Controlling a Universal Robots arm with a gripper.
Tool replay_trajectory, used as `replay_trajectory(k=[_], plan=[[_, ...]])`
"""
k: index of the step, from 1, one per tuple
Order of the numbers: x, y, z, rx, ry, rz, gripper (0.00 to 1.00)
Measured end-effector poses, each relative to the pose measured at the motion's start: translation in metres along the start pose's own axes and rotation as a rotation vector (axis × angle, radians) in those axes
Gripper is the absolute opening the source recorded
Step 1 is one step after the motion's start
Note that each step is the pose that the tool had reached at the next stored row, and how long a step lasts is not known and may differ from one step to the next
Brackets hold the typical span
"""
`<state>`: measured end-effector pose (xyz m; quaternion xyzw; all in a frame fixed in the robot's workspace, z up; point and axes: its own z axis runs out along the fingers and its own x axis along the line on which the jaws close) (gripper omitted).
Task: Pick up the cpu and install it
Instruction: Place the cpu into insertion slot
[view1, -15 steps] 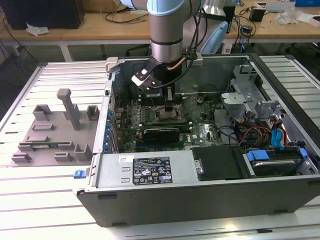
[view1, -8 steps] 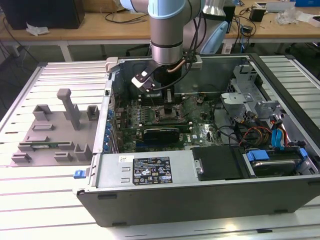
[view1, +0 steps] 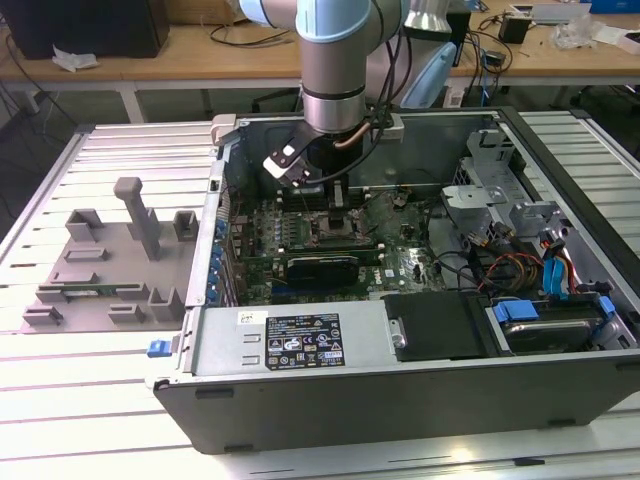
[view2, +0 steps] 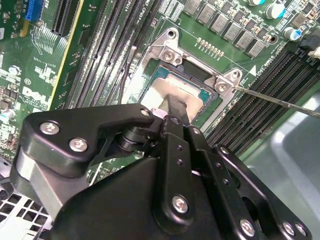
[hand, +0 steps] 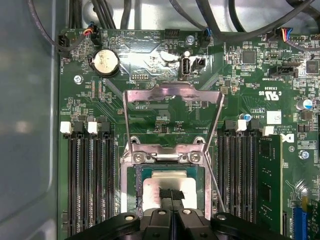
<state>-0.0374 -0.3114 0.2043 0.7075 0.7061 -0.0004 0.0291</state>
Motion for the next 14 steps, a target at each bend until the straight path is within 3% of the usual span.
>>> replay_trajectory(k=[8, 11, 14], plan=[[0.0004, 0.0003, -0.0011, -0.0017, 0.0029, 0.000, 0.11], [-0.0002, 0.0005, -0.0089, -0.0006, 0.0011, 0.000, 0.11], [-0.0008, 0.0010, -0.0222, -0.0005, 0.0006, 0.000, 0.11]])
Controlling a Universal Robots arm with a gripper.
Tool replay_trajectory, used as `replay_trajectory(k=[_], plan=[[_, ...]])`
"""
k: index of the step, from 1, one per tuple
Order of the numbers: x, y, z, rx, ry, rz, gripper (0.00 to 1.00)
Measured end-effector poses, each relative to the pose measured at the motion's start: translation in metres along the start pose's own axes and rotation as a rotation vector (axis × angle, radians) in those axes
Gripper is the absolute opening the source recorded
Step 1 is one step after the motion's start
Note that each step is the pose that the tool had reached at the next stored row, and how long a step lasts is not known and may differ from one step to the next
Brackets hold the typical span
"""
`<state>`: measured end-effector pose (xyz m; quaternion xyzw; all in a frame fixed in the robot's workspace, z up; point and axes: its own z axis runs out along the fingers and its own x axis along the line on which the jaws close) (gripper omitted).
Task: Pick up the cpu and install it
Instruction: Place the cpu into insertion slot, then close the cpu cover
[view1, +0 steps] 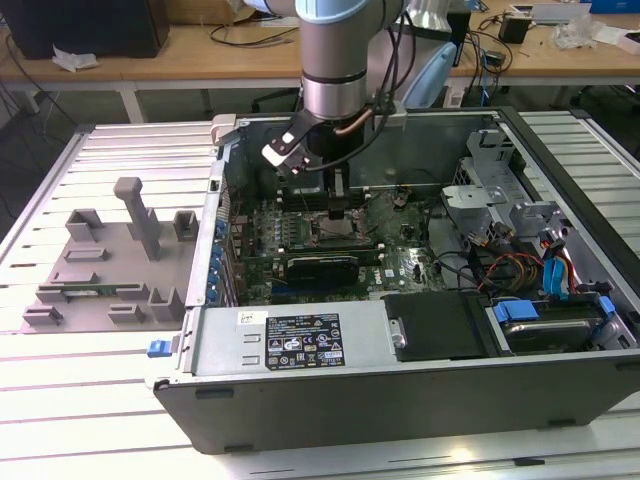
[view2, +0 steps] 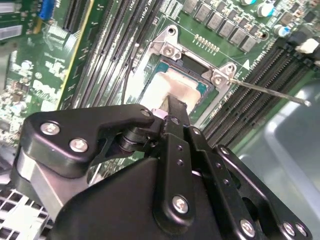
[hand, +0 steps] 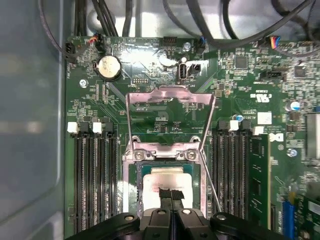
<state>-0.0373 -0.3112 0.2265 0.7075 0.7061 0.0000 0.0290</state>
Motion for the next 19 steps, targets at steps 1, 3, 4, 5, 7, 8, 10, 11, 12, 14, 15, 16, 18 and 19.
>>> replay_trajectory(k=[1, 3, 4, 5, 7, 8, 10, 11, 12, 14, 15, 16, 18, 19], plan=[[-0.0001, 0.0001, -0.0031, 0.0000, -0.0002, 0.000, 0.11], [-0.0004, 0.0004, -0.0091, -0.0001, -0.0004, 0.000, 0.11], [-0.0005, 0.0005, -0.0126, 0.0000, -0.0006, 0.000, 0.11], [-0.0006, 0.0006, -0.0154, -0.0001, -0.0007, 0.000, 0.11], [-0.0008, 0.0008, -0.0199, -0.0001, -0.0011, 0.000, 0.11], [-0.0009, 0.0009, -0.0211, 0.0000, -0.0014, 0.000, 0.11], [-0.0008, 0.0009, -0.0210, -0.0002, -0.0011, 0.000, 0.11], [-0.0009, 0.0009, -0.0213, -0.0001, -0.0013, 0.000, 0.11], [-0.0009, 0.0009, -0.0215, -0.0001, -0.0014, 0.000, 0.11], [-0.0009, 0.0009, -0.0215, 0.0000, -0.0014, 0.000, 0.11], [-0.0009, 0.0009, -0.0216, -0.0001, -0.0014, 0.000, 0.11], [-0.0009, 0.0009, -0.0216, -0.0001, -0.0014, 0.000, 0.11], [-0.0009, 0.0009, -0.0216, -0.0001, -0.0014, 0.000, 0.11], [-0.0009, 0.0009, -0.0217, -0.0001, -0.0014, 0.000, 0.11]])
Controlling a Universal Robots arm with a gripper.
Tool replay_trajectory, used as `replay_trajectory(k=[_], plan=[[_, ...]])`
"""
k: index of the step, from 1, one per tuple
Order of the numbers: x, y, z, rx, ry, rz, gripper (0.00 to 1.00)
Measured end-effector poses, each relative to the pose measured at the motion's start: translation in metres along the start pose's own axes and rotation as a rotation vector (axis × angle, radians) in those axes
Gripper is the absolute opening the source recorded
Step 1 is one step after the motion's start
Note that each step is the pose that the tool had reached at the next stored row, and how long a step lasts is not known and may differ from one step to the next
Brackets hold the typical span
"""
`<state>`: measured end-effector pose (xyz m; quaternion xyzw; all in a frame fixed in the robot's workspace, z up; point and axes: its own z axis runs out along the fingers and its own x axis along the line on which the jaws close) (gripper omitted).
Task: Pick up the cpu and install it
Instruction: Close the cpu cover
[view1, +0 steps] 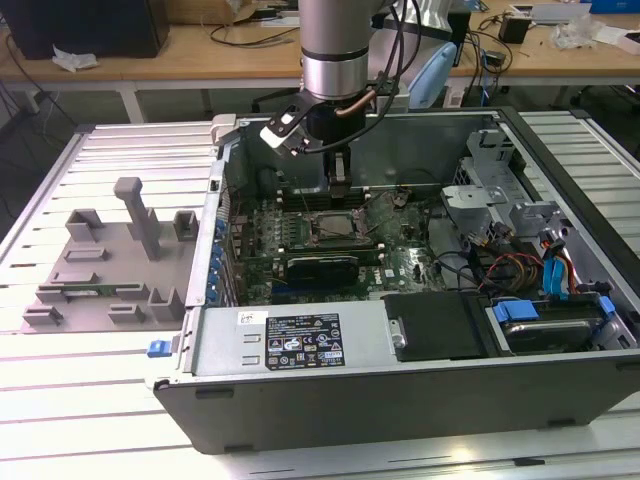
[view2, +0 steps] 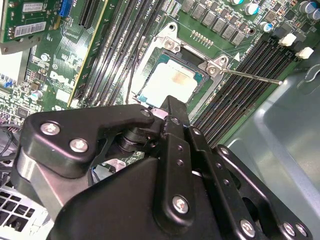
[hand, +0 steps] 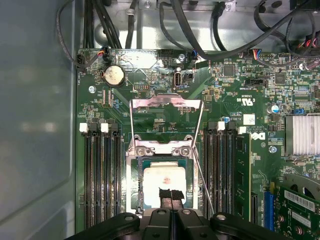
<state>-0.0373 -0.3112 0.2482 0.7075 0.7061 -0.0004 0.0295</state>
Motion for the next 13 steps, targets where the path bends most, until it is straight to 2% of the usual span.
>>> replay_trajectory(k=[4, 9, 13], plan=[[-0.0001, 0.0001, -0.0016, 0.0000, -0.0001, 0.000, 0.11], [-0.0005, 0.0004, -0.0105, 0.0000, 0.0000, 0.000, 0.11], [-0.0005, 0.0005, -0.0112, -0.0001, 0.0001, 0.000, 0.11]])
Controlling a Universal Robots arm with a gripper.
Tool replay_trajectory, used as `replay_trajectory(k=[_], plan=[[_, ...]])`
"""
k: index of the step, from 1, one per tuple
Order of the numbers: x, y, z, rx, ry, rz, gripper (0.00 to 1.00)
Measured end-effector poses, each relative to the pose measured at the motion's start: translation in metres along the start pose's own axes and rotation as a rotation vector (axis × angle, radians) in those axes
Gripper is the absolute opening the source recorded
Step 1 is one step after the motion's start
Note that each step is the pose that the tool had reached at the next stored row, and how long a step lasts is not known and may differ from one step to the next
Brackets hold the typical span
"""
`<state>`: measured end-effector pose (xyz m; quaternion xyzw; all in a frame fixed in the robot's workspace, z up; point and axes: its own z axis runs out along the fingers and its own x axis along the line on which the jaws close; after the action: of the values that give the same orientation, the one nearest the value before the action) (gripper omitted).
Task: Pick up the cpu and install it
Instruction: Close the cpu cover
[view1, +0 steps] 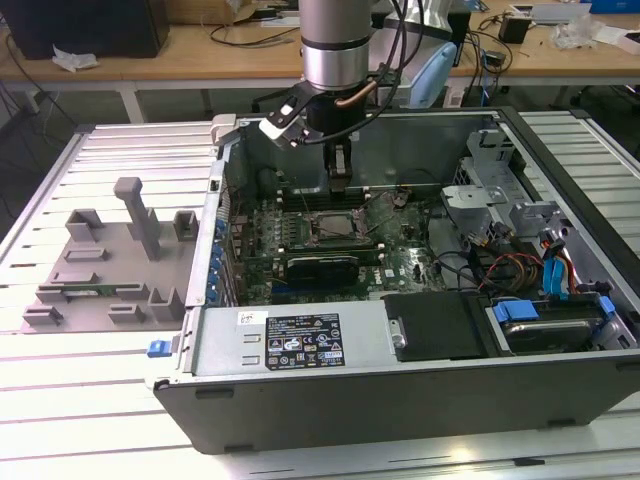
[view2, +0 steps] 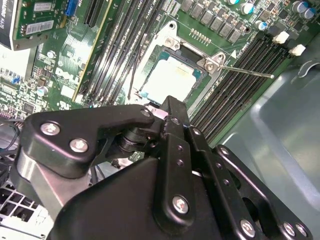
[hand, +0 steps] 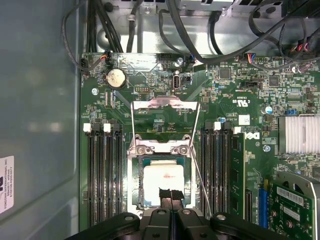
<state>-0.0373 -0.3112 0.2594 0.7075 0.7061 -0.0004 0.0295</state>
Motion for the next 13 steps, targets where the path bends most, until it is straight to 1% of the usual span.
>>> replay_trajectory(k=[4, 13], plan=[[-0.0001, 0.0015, -0.0001, 0.0002, -0.0002, 0.000, 0.11], [0.0000, 0.0101, 0.0003, 0.0001, -0.0001, 0.000, 0.11]])
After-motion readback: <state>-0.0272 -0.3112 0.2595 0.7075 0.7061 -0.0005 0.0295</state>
